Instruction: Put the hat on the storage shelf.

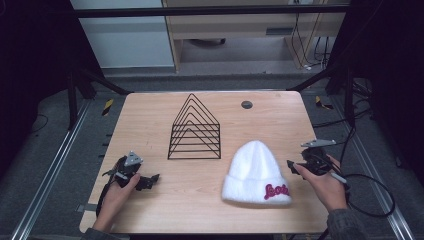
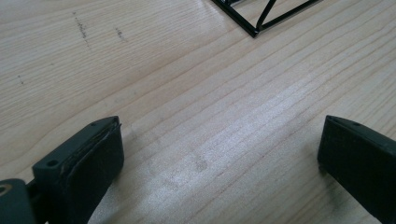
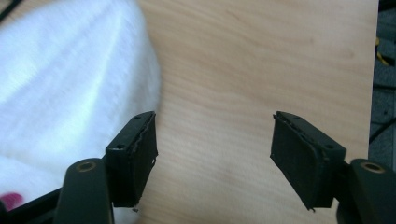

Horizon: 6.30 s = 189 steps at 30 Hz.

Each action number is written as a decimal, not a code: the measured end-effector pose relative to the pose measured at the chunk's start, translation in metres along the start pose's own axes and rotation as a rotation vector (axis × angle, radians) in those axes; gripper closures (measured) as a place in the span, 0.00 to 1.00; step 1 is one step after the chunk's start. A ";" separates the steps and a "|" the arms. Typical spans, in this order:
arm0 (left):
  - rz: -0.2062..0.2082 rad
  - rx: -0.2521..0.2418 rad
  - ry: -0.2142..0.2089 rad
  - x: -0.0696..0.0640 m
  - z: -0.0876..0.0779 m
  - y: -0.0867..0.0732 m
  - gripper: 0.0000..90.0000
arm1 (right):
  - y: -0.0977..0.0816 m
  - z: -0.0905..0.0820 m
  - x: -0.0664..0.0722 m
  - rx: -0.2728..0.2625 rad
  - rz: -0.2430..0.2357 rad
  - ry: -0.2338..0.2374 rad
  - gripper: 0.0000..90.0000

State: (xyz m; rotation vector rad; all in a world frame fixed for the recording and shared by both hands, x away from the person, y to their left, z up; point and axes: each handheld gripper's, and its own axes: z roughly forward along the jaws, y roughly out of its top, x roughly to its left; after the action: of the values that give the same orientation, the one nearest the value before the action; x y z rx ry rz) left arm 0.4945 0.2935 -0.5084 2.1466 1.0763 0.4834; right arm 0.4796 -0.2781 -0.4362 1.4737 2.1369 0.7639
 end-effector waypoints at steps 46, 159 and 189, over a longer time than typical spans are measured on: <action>0.004 0.001 -0.001 0.000 0.000 0.000 0.00 | 0.079 0.100 0.062 0.161 -0.050 0.131 0.50; 0.133 -0.323 -0.102 -0.030 -0.093 0.210 0.23 | 0.287 -0.148 0.141 -0.695 -0.308 0.274 0.90; 0.174 -0.352 -0.170 -0.042 -0.103 0.206 0.22 | 0.285 -0.143 0.175 -0.728 -0.330 0.374 0.90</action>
State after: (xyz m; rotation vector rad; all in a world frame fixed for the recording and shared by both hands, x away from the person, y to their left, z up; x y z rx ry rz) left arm 0.5243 0.2131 -0.2902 1.9342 0.6582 0.5174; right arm 0.5300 -0.0608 -0.1491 0.6193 1.9351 1.5566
